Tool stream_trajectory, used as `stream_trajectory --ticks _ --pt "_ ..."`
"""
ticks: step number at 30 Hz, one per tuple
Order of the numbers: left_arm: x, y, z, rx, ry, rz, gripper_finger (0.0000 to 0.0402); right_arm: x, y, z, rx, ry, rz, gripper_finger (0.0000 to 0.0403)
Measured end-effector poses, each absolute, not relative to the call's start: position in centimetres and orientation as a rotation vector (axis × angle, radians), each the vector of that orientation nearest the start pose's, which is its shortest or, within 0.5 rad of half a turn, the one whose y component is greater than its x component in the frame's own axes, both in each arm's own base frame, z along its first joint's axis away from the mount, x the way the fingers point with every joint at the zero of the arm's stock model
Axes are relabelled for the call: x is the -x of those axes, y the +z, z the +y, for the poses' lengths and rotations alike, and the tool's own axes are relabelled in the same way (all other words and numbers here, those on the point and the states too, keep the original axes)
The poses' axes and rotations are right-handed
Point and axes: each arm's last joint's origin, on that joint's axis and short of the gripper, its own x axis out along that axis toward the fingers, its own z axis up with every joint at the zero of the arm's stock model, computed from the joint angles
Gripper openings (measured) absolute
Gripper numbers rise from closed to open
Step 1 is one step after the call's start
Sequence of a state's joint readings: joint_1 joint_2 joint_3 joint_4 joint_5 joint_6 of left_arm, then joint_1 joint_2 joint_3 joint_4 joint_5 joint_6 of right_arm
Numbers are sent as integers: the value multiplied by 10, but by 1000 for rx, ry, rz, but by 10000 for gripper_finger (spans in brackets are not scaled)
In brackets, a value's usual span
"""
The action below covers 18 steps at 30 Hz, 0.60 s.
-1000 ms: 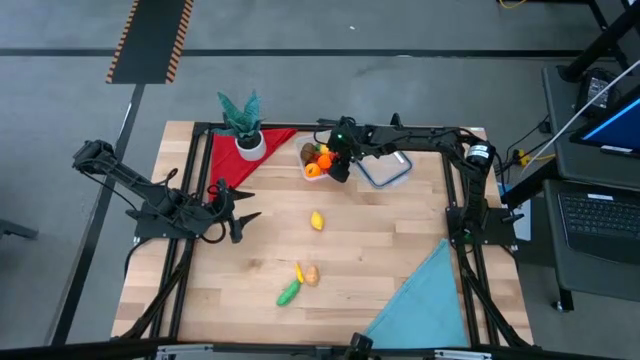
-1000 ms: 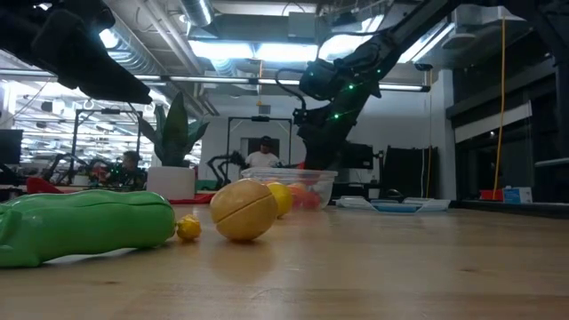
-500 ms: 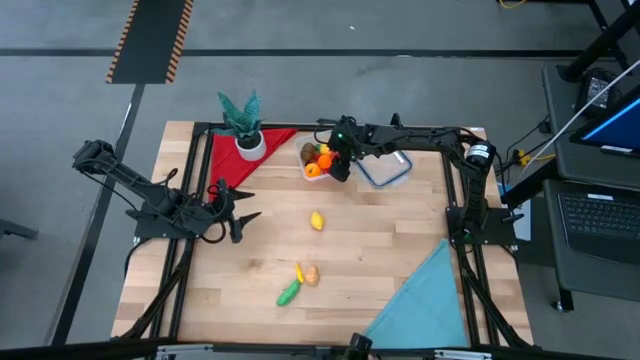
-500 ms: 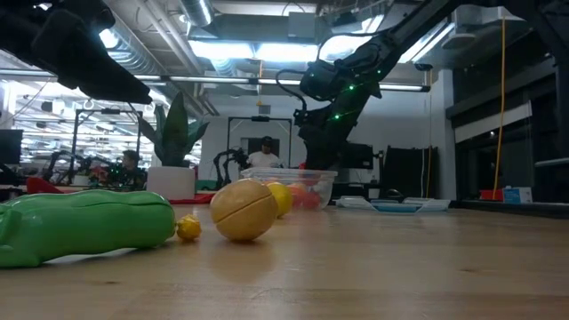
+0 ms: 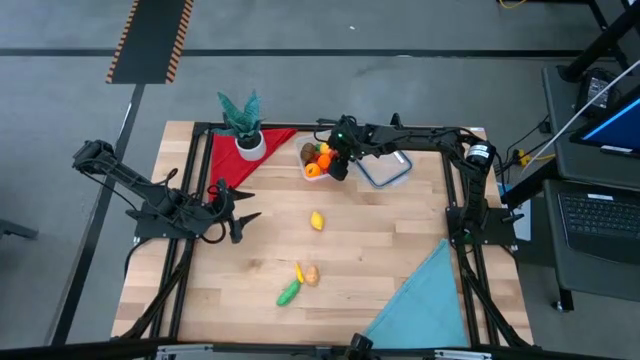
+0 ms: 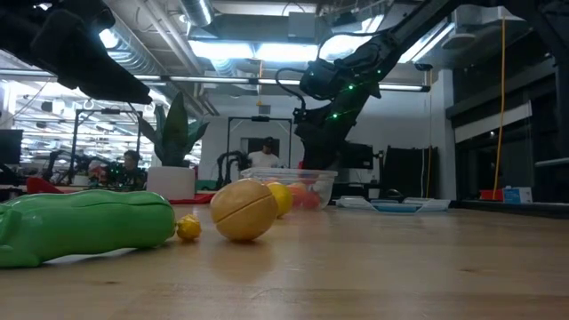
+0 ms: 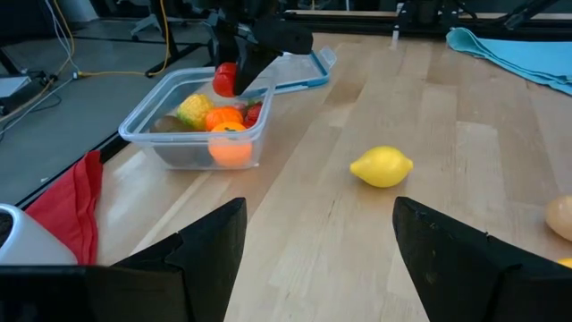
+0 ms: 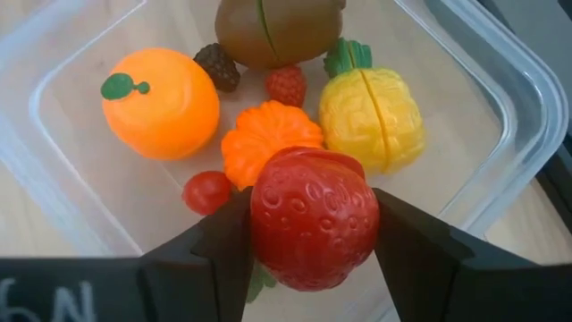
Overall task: Pick and placing Produce into tupperware
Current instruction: Put the red strawberry into the transparent container, then put the green pea into the transparent container
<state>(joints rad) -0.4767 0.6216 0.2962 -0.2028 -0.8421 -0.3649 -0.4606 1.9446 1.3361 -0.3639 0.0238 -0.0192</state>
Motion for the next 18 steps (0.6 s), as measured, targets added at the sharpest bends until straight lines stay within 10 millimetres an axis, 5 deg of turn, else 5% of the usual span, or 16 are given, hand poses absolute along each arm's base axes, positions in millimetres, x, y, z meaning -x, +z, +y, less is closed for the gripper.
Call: stream_trajectory --ticks 11,18 --pt "-127 192 -41 30 425 347 273 -362 177 -180 -160 -412 990 209" --pt "-127 192 -41 30 426 346 273 -362 178 -181 -186 -462 986 270"
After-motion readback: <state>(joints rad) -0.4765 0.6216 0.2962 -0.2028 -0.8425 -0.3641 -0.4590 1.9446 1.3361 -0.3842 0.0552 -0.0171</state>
